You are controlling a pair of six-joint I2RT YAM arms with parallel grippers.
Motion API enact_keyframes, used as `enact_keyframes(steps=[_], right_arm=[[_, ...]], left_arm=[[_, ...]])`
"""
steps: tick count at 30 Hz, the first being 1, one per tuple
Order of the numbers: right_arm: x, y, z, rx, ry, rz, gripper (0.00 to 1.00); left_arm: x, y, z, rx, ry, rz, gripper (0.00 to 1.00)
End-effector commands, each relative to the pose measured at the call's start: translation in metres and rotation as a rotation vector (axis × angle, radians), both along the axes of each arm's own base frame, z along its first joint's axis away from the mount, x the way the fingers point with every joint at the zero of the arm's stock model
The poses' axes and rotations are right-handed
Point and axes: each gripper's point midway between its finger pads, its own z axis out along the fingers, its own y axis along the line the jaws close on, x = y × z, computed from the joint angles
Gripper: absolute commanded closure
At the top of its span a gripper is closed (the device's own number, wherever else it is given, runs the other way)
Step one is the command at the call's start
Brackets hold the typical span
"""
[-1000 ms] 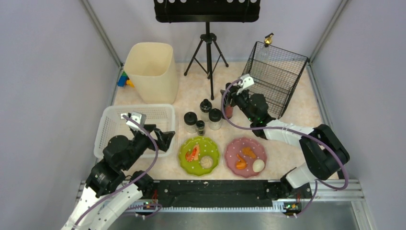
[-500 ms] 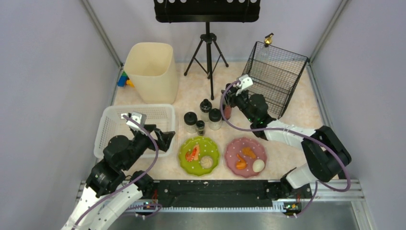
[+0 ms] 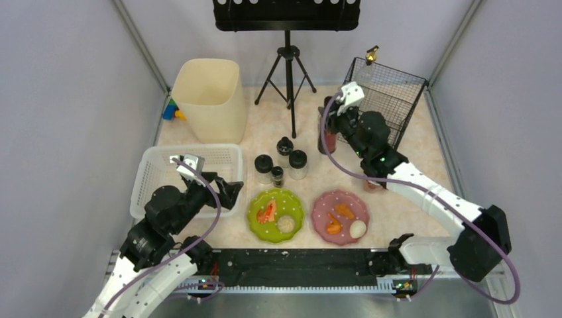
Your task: Clear the kitchen counter
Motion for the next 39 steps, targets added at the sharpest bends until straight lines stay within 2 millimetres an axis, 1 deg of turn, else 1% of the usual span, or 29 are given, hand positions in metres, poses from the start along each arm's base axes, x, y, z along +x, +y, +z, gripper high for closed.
enact_keyframes(steps=[1, 3, 7, 11, 12, 13, 16, 20, 23, 30, 33, 37, 39], right_arm=[[-0.014, -0.043, 0.138, 0.089, -0.245, -0.161, 1.00], [-0.014, -0.055, 0.157, 0.067, -0.270, -0.215, 1.00], [-0.010, -0.081, 0.187, 0.058, -0.312, -0.330, 1.00], [0.003, -0.111, 0.216, 0.097, -0.345, -0.427, 1.00], [0.009, -0.117, 0.221, 0.105, -0.349, -0.447, 1.00], [0.015, -0.129, 0.227, 0.116, -0.355, -0.479, 1.00], [0.027, -0.153, 0.240, 0.144, -0.372, -0.550, 1.00], [0.043, -0.186, 0.251, 0.202, -0.397, -0.637, 1.00], [0.058, -0.209, 0.254, 0.231, -0.427, -0.685, 1.00], [0.093, -0.248, 0.256, 0.261, -0.468, -0.759, 1.00], [0.109, -0.259, 0.253, 0.267, -0.473, -0.778, 1.00], [0.129, -0.267, 0.248, 0.272, -0.470, -0.782, 1.00], [0.138, -0.270, 0.242, 0.270, -0.473, -0.787, 1.00]], left_arm=[[0.004, -0.001, 0.005, -0.001, -0.024, 0.000, 0.01], [0.004, -0.001, 0.005, -0.002, -0.025, -0.001, 0.01], [0.004, -0.001, 0.004, 0.002, -0.021, 0.002, 0.01], [0.004, -0.002, 0.004, -0.001, -0.020, -0.003, 0.01], [0.004, -0.002, 0.005, -0.002, -0.021, -0.003, 0.01], [0.003, -0.002, 0.005, -0.003, -0.021, -0.003, 0.01], [0.003, -0.001, 0.006, -0.006, -0.026, -0.004, 0.01], [0.002, -0.001, 0.007, -0.010, -0.029, -0.006, 0.02], [0.002, -0.001, 0.007, -0.008, -0.029, -0.008, 0.02], [0.001, -0.002, 0.006, -0.008, -0.027, -0.013, 0.01], [0.001, -0.002, 0.007, -0.009, -0.029, -0.011, 0.01], [0.001, -0.002, 0.007, -0.008, -0.030, -0.011, 0.01], [0.002, -0.001, 0.007, -0.006, -0.029, -0.008, 0.01]])
